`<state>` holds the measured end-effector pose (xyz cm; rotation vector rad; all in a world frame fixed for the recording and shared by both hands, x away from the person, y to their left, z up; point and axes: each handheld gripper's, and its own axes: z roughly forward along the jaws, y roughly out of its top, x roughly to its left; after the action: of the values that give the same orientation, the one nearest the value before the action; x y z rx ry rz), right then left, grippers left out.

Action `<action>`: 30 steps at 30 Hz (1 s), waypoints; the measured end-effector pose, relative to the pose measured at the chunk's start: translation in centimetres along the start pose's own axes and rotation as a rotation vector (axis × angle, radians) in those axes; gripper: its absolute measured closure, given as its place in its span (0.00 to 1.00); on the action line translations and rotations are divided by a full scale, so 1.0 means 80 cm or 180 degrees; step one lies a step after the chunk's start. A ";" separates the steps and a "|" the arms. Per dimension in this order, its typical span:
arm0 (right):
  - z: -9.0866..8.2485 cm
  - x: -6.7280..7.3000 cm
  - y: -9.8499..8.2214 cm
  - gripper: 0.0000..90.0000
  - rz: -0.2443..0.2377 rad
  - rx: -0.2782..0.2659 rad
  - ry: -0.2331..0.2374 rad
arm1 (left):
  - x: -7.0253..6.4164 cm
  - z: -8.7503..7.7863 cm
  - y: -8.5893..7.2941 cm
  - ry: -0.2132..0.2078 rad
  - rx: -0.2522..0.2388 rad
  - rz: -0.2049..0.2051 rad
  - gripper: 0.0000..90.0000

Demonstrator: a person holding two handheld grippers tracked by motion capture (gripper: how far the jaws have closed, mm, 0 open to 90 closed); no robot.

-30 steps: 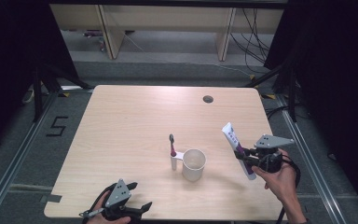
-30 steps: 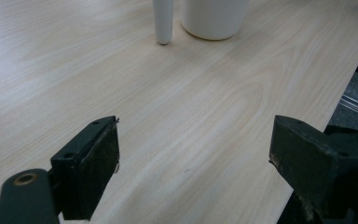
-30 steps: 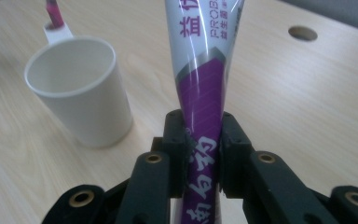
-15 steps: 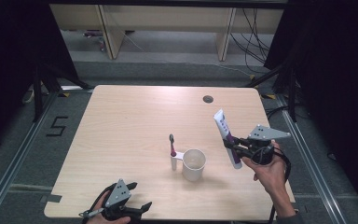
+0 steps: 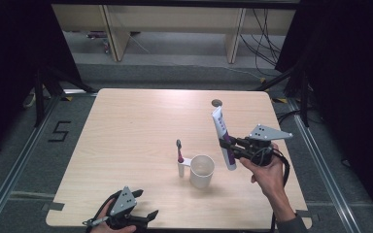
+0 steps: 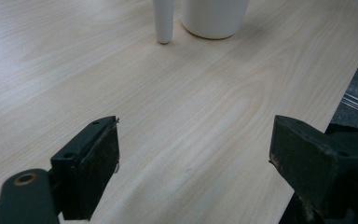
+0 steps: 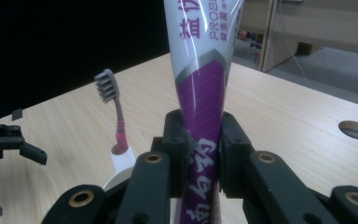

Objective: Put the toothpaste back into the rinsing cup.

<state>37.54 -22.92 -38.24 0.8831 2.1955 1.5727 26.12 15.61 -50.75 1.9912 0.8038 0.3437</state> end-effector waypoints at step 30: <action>0.041 0.021 0.015 0.85 -0.0028 -0.0163 0.0190 | -0.001 0.000 0.000 -0.0003 0.0021 0.0015 0.17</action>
<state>38.52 -19.17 -38.13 0.8206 2.1856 1.6638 26.06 15.51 -50.75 1.9996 0.8008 0.3433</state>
